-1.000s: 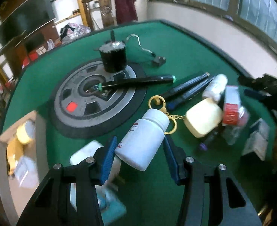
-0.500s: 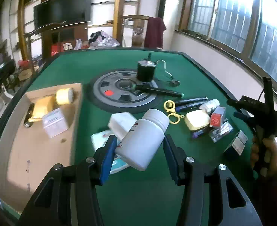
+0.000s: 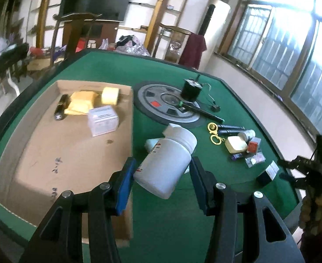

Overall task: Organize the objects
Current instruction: 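Grasp the white pill bottle with the left tool while the right tool reaches toward the pile, then grasp the white-green medicine box with the right tool while the left tool carries the bottle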

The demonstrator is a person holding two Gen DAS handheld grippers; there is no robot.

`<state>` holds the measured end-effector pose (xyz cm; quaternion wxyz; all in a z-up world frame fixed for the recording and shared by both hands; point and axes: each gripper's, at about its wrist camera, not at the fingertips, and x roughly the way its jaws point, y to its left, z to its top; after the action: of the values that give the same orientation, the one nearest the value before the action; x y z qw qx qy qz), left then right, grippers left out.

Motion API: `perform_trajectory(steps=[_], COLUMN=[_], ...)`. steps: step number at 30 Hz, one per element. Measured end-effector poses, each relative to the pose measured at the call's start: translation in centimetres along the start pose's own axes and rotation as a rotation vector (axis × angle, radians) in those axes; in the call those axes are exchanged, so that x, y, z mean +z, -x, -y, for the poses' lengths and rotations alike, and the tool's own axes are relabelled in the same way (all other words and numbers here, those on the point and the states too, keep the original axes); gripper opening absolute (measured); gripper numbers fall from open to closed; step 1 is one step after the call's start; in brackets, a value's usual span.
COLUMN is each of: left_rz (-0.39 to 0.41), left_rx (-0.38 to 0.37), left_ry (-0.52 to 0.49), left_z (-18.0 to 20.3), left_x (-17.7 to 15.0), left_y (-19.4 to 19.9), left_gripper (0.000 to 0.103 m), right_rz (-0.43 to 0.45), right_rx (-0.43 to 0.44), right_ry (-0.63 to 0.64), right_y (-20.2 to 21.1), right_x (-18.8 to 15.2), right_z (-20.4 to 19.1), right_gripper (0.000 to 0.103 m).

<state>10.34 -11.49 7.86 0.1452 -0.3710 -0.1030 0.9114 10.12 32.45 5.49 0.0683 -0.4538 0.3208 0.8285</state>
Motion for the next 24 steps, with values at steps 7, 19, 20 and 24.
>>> perform_trajectory(steps=[7, 19, 20, 24], left_rz=[0.027, 0.052, 0.05, 0.019], left_rx=[0.026, 0.07, 0.077, 0.125], left_ry=[0.065, 0.161, 0.171, 0.182], left_z=[-3.6, -9.5, -10.2, -12.5], left_x=[-0.8, -0.5, -0.3, 1.3], left_y=[1.9, 2.9, 2.9, 2.5], left_gripper=[0.045, 0.045, 0.045, 0.045], right_rz=[-0.004, 0.03, 0.036, 0.036], right_rx=[-0.099, -0.05, -0.024, 0.089], right_ry=[0.084, 0.19, 0.206, 0.298], right_y=[-3.0, -0.7, -0.2, 0.5], right_x=[-0.9, -3.5, -3.5, -3.4], right_z=[-4.1, -5.3, -6.0, -11.0], right_gripper=[0.067, 0.032, 0.032, 0.032])
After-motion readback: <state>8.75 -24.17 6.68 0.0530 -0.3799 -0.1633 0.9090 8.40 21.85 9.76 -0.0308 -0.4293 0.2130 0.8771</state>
